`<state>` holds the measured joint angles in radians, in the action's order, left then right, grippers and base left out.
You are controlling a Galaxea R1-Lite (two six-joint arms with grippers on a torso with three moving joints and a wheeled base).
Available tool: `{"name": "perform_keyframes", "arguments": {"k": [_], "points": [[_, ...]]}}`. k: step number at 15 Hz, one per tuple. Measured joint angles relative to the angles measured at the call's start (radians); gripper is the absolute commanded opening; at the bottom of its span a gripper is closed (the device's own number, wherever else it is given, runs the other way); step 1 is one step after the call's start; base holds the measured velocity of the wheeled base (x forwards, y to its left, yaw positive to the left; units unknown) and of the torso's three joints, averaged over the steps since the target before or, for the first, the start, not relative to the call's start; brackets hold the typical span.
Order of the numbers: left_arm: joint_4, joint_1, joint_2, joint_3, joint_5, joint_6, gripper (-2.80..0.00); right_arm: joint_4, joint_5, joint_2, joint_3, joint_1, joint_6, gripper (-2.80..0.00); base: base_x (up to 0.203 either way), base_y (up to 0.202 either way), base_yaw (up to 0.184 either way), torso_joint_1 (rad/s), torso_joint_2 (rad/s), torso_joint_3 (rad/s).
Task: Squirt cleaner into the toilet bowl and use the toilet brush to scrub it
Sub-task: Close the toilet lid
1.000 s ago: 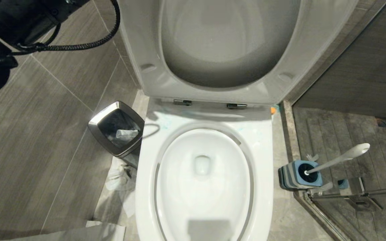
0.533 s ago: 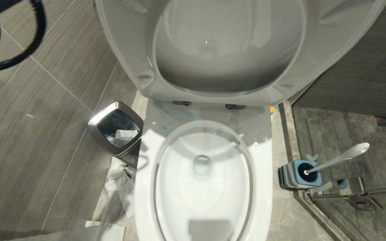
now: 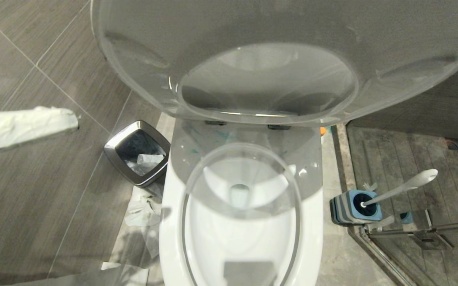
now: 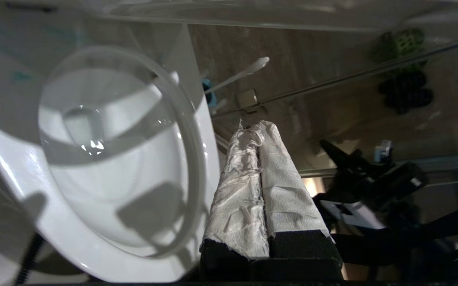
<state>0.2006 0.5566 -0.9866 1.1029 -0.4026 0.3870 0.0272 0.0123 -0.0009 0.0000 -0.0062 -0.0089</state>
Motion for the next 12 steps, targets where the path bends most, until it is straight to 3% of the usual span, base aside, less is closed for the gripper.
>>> {"name": "perform_keyframes", "arguments": {"k": [1,6,10,12], "points": [[-0.021,-0.016,-0.009,-0.015,-0.002,0.029,-2.8,0.0,-0.001,0.0,0.0,0.0,0.0,-2.8,0.0,0.0,0.0,0.0,0.0,0.0],[-0.394,-0.084,-0.097,-0.18,0.068,0.035,-2.8,0.0,0.0,0.0,0.0,0.0,0.0,-2.8,0.0,0.0,0.0,0.0,0.0,0.0],[-0.438,-0.089,-0.1,-0.233,0.035,0.026,-2.8,0.0,-0.001,0.0,0.0,0.0,0.0,-2.8,0.0,0.0,0.0,0.0,0.0,0.0],[-0.438,-0.089,-0.101,-0.249,0.012,-0.014,-2.8,0.0,-0.001,0.0,0.0,0.0,0.0,-2.8,0.0,0.0,0.0,0.006,0.0,0.049]]}}
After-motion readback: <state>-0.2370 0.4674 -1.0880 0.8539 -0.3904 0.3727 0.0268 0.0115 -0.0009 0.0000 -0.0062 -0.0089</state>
